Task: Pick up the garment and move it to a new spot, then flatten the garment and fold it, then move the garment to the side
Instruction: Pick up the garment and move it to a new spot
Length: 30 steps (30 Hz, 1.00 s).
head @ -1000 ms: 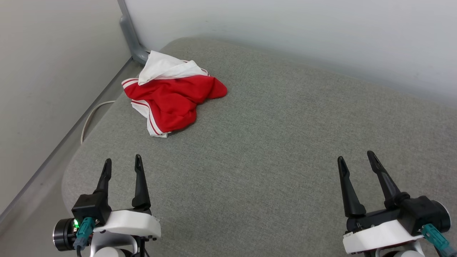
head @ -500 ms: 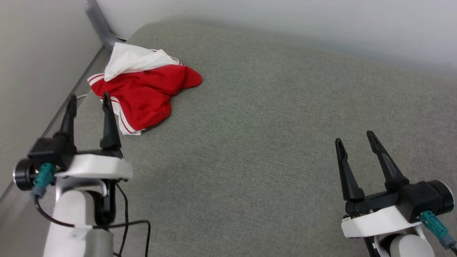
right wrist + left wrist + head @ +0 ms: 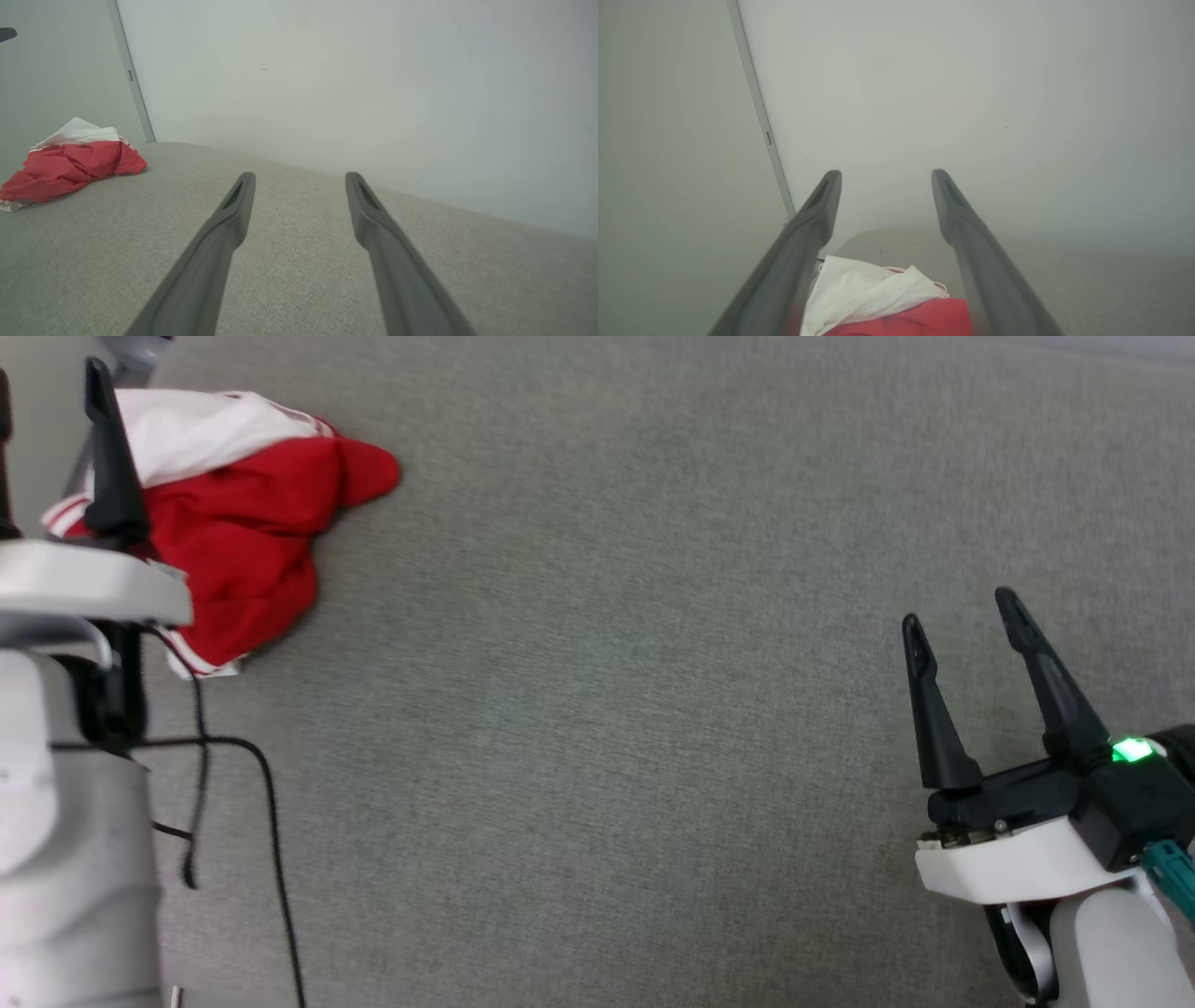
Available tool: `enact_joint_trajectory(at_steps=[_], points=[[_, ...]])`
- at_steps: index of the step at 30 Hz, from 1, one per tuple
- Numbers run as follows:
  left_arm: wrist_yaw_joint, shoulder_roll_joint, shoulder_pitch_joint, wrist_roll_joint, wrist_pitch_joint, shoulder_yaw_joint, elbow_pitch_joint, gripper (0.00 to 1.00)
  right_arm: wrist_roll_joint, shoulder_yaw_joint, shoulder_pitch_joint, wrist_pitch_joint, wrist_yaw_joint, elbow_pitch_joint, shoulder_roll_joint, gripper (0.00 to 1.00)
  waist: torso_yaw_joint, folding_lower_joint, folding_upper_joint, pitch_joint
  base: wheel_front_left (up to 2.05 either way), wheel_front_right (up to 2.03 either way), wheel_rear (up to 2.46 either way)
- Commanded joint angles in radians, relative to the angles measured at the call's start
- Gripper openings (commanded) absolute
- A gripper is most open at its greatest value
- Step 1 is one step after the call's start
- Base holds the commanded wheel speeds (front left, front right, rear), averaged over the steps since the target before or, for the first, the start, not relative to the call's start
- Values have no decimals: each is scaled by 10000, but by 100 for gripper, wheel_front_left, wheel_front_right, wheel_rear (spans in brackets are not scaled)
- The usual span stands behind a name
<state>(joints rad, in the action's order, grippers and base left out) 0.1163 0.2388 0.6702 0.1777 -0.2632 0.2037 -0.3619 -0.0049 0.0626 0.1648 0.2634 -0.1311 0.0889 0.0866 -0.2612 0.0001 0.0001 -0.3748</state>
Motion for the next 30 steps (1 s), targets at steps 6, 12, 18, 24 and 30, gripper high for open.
enact_joint_trajectory(at_steps=[6,12,18,24,30], points=[[119,1336,1516,590,1160,-621,-1403,100,-152,-86,513,21,7,296,170,100,474,-1,-1,-1106,0,0,0],[124,2585,2325,2409,3834,-2061,-1966,100,-191,-90,717,21,7,449,183,100,604,-1,-1,-1518,0,0,0],[127,3524,2646,4501,7079,-3227,-1890,100,-213,-158,928,21,7,596,234,100,736,-1,-1,-1887,0,0,0],[128,4308,2452,5978,9399,-4079,-1704,100,-204,-198,1107,21,7,685,255,100,899,-1,-1,-2239,0,0,0],[129,4476,2431,6015,10287,-4852,-2168,100,-188,-183,1225,21,7,730,273,100,1023,-1,-1,-2478,0,0,0]])
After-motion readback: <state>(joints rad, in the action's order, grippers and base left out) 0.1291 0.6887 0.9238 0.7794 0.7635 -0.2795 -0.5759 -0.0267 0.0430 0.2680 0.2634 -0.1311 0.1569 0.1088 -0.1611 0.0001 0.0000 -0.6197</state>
